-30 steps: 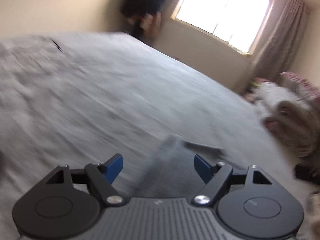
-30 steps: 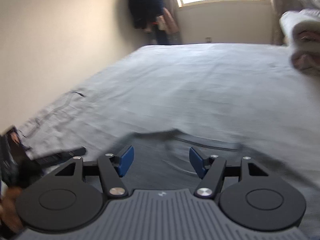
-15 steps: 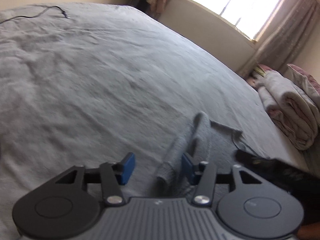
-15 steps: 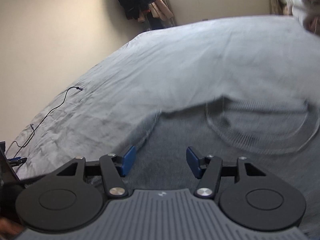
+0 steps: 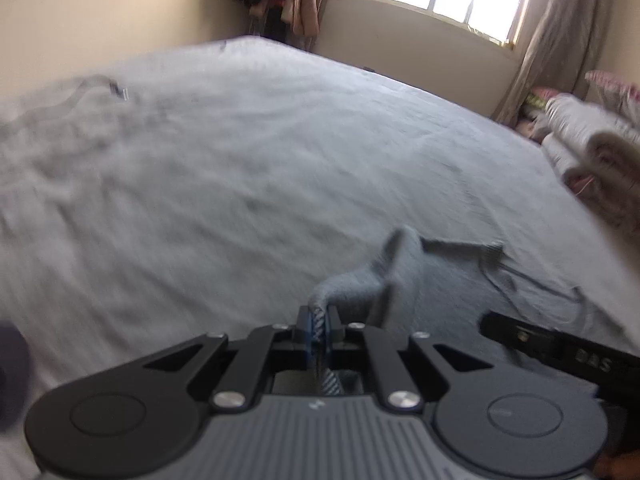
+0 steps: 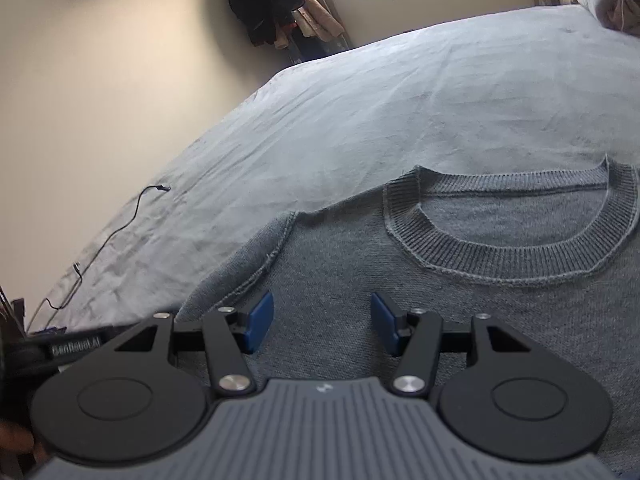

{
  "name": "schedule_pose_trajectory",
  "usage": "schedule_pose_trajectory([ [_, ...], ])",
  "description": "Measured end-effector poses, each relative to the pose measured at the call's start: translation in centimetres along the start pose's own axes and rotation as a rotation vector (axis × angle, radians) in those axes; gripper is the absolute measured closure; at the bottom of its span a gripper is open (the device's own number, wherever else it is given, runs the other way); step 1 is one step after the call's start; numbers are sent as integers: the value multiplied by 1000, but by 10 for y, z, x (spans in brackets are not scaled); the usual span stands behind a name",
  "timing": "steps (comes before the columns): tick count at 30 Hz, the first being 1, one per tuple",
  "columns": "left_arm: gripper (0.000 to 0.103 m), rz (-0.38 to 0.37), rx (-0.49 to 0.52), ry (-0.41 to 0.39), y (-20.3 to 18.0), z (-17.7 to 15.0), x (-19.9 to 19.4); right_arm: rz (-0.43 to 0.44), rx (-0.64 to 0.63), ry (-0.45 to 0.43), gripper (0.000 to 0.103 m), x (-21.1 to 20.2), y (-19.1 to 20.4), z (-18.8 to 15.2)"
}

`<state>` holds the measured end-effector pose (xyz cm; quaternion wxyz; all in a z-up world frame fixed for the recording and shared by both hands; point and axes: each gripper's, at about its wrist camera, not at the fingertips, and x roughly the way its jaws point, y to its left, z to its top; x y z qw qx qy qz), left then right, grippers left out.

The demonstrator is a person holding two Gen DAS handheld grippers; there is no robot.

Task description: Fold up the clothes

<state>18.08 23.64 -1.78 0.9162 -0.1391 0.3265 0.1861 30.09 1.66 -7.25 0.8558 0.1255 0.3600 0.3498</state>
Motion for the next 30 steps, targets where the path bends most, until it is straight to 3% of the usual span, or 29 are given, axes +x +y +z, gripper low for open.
schedule_pose_trajectory([
  [4, 97, 127, 86, -52, 3, 27, -6, 4, 2, 0, 45, 1, 1, -1],
  [8, 97, 176, 130, -63, 11, 51, 1, 5, -1, -1, 45, 1, 1, -2],
  [11, 96, 195, 127, -41, 12, 61, 21, 4, -6, -1, 44, 2, 1, -3],
  [14, 91, 270, 95, -24, 18, 59, 33, 2, -17, -1, 44, 3, 2, -4],
  [16, 83, 298, 64, -23, 26, 57, 34, 5, -15, -1, 44, 3, 1, -4],
  [17, 76, 288, 45, -14, 30, 56, 33, 7, -12, -1, 44, 3, 0, -3],
  [19, 71, 246, -12, 27, 40, 55, 35, 8, -11, -1, 43, 4, 0, -3],
  [23, 69, 180, -126, 119, 53, 48, 40, 5, -18, 0, 43, 4, 1, -3],
  [25, 69, 174, -185, 162, 62, 45, 45, 4, -21, -1, 43, 4, 1, -3],
  [30, 76, 46, -347, 199, 79, 35, 48, 5, -19, -1, 43, 4, 1, -3],
])
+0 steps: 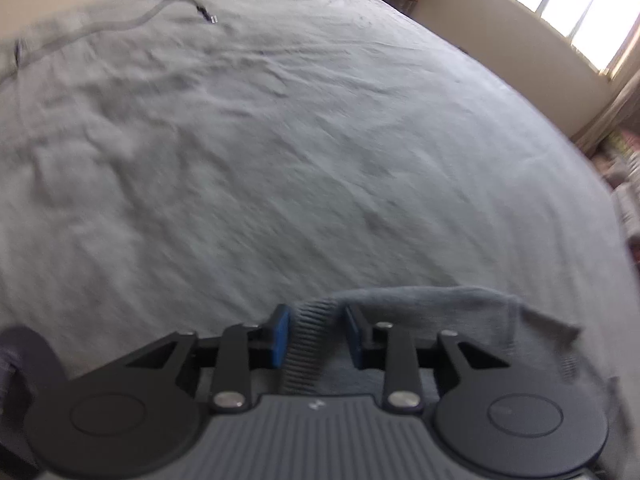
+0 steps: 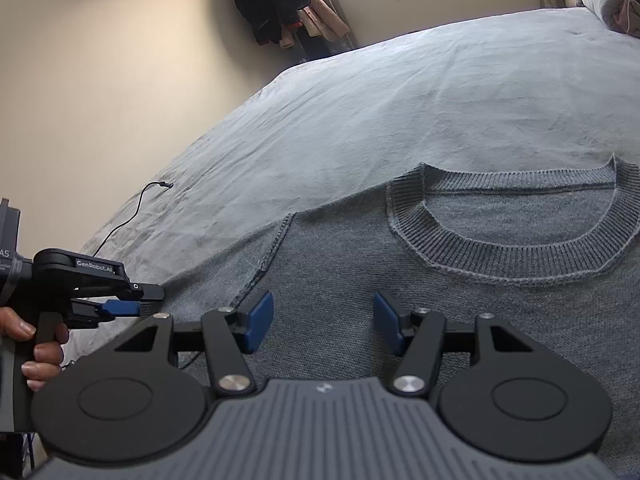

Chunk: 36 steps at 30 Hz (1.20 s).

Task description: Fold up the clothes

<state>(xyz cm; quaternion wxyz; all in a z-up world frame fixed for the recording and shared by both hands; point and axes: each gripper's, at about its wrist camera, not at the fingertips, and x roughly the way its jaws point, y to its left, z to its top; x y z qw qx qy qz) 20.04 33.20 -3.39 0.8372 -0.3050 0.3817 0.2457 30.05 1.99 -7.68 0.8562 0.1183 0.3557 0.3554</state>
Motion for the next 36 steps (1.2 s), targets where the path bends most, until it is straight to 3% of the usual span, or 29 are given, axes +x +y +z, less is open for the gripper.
schedule_pose_trajectory([
  [3, 79, -67, -98, 15, 8, 2, 4, -2, -3, 0, 43, 0, 0, 0],
  [9, 79, -113, -220, -6, 13, 7, 11, -5, -11, -1, 43, 1, 1, 0],
  [15, 80, -113, -236, -34, 10, 9, 11, -3, -11, -1, 43, 1, 1, 0],
  [16, 91, -112, -232, -44, 9, 9, 11, -3, -13, -1, 43, 1, 1, 0],
  [18, 96, -121, -193, -93, 6, 9, 8, -3, -13, -1, 43, 1, 1, -1],
  [23, 97, 13, 50, -391, -18, -6, -21, -1, -9, -3, 43, 1, 1, -1],
  [24, 96, 74, 90, -447, -22, -9, -24, -2, -11, -3, 43, 1, 1, -1],
  [26, 88, 178, 152, -489, -29, -9, -25, -3, -13, -3, 43, 1, 1, -1],
  [29, 69, 136, 150, -440, -27, -7, -29, -2, -13, -4, 43, 1, 1, -1],
  [32, 71, 83, 126, -390, -28, -8, -37, -1, -12, -4, 43, 1, 0, -1],
  [36, 75, -135, 208, -270, -40, -22, -31, 0, -11, -4, 43, 1, 0, -1],
])
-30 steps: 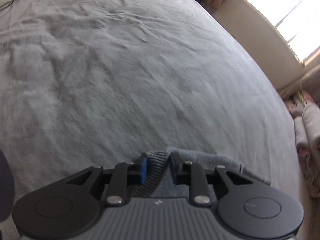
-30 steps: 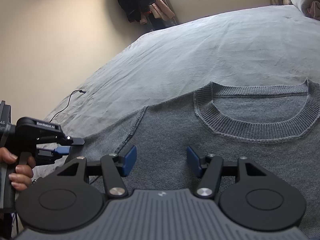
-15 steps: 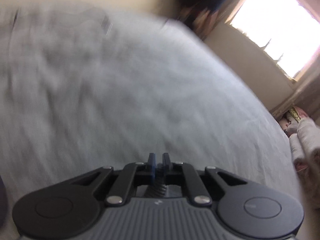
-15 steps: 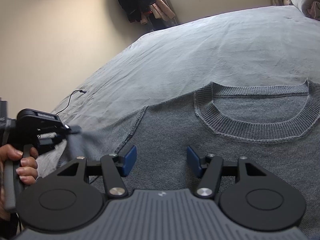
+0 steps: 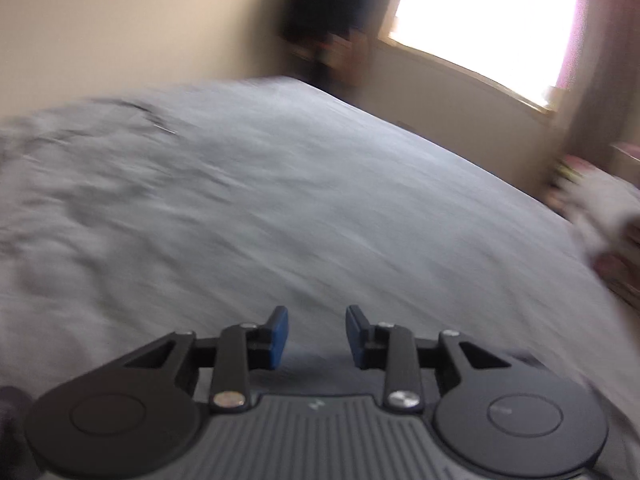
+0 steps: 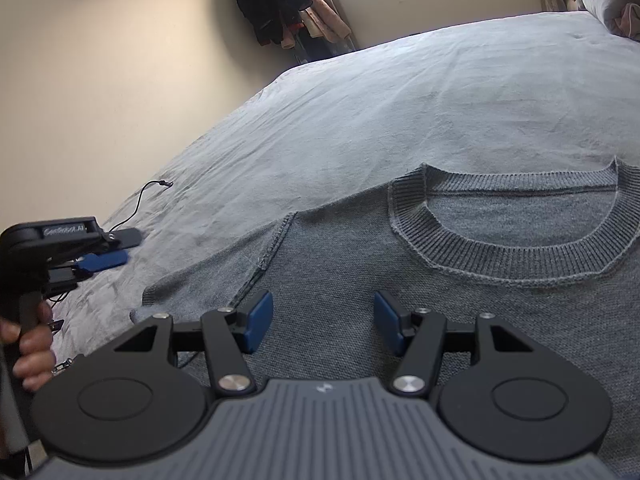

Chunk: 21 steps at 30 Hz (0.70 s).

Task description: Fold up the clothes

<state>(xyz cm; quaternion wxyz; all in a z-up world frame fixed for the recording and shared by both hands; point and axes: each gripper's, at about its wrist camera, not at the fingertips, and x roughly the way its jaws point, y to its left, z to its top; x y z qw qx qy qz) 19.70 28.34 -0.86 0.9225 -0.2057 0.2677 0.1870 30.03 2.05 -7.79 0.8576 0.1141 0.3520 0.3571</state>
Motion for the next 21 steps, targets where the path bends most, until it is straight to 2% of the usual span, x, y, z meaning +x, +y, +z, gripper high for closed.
schedule_pose_trajectory([
  [1, 78, -60, 17, 34, -5, -4, 3, 0, 0, 0, 43, 0, 0, 0],
  [2, 80, -83, 41, 77, -10, -9, 12, 0, 0, 0, 43, 0, 0, 0],
  [3, 81, -105, 66, 119, -14, -13, 21, 0, 0, 0, 43, 0, 0, 0],
  [4, 83, -89, 98, 144, -20, -18, 32, 0, 1, 0, 43, 0, 0, 0],
  [7, 87, 25, 183, 111, -28, -23, 53, 4, 5, 0, 43, 0, -1, 0],
  [10, 87, 243, 314, 47, -32, -15, 66, 8, 12, -1, 43, 0, -1, 0],
  [11, 87, 275, 327, 49, -30, -10, 66, 9, 14, -1, 43, 0, -2, 1],
  [15, 80, 237, 241, 89, -12, 2, 41, 9, 11, -2, 43, -1, -1, 1],
  [17, 69, 223, 185, 111, -6, 2, 24, 10, 13, -3, 43, -1, -1, 2],
  [19, 68, 220, 145, 136, -2, -4, 6, 10, 14, -4, 42, -2, -1, 2],
  [21, 68, 250, 152, 151, -4, -15, -9, 8, 14, -6, 42, -3, -1, 2],
])
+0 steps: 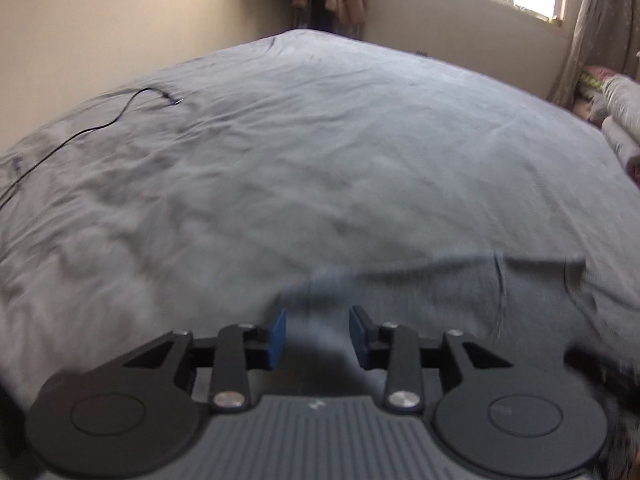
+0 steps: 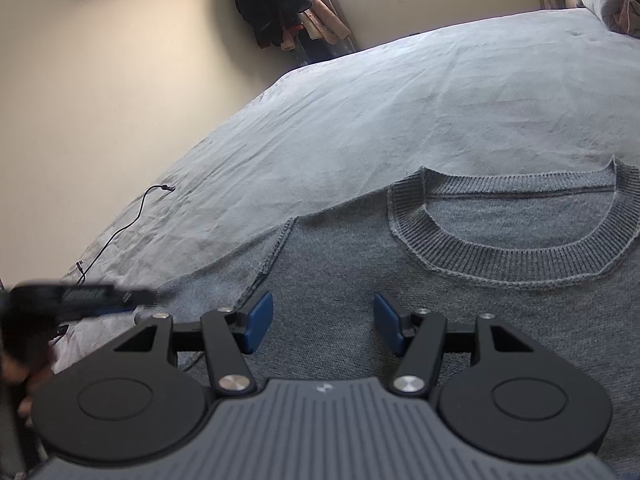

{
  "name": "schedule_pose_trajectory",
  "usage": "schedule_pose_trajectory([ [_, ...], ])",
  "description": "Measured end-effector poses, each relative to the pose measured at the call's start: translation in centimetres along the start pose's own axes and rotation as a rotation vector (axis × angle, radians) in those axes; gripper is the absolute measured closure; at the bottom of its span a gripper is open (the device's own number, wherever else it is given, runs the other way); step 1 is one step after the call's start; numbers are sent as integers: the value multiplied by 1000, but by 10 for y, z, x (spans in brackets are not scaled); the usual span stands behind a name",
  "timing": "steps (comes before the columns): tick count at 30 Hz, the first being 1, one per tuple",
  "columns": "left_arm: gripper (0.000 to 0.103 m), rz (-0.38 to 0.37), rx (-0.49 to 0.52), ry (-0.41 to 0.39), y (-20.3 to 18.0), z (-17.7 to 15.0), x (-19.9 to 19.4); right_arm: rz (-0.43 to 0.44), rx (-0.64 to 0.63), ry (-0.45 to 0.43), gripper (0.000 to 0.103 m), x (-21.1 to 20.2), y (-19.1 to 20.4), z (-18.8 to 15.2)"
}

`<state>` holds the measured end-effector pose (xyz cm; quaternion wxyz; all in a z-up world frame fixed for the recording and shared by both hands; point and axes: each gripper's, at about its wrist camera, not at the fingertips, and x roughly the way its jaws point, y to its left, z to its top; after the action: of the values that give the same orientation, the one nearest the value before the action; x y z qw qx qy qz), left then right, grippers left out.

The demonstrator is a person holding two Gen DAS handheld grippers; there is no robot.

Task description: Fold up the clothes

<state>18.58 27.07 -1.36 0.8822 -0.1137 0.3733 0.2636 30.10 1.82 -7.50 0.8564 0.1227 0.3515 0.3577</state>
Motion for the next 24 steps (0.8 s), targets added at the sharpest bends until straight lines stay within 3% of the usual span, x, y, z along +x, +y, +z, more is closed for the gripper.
schedule_pose_trajectory([
  [4, 68, 64, -21, 32, 6, -24, -25, 2, 3, -5, 42, -2, 0, 1],
  [9, 71, 60, -123, 94, 18, -38, -10, 3, -2, -3, 42, -2, 1, 1],
  [10, 81, 55, -114, 76, 17, -41, -9, 3, -2, -2, 42, -1, 1, 1],
  [11, 102, 56, -96, 61, 14, -42, -10, 2, 0, -2, 42, -1, 1, 1],
  [16, 102, 168, -23, -19, 6, -47, -23, 1, 8, -4, 42, -2, -1, 2],
  [20, 101, 189, 19, 39, 10, -51, -17, -2, 3, -1, 42, 0, -1, 1],
  [22, 99, 242, 28, 28, 9, -49, -19, -3, 3, -1, 42, 0, -1, 1],
  [24, 99, 213, 4, -23, 10, -45, -26, -1, 7, -3, 42, -1, -2, 2],
])
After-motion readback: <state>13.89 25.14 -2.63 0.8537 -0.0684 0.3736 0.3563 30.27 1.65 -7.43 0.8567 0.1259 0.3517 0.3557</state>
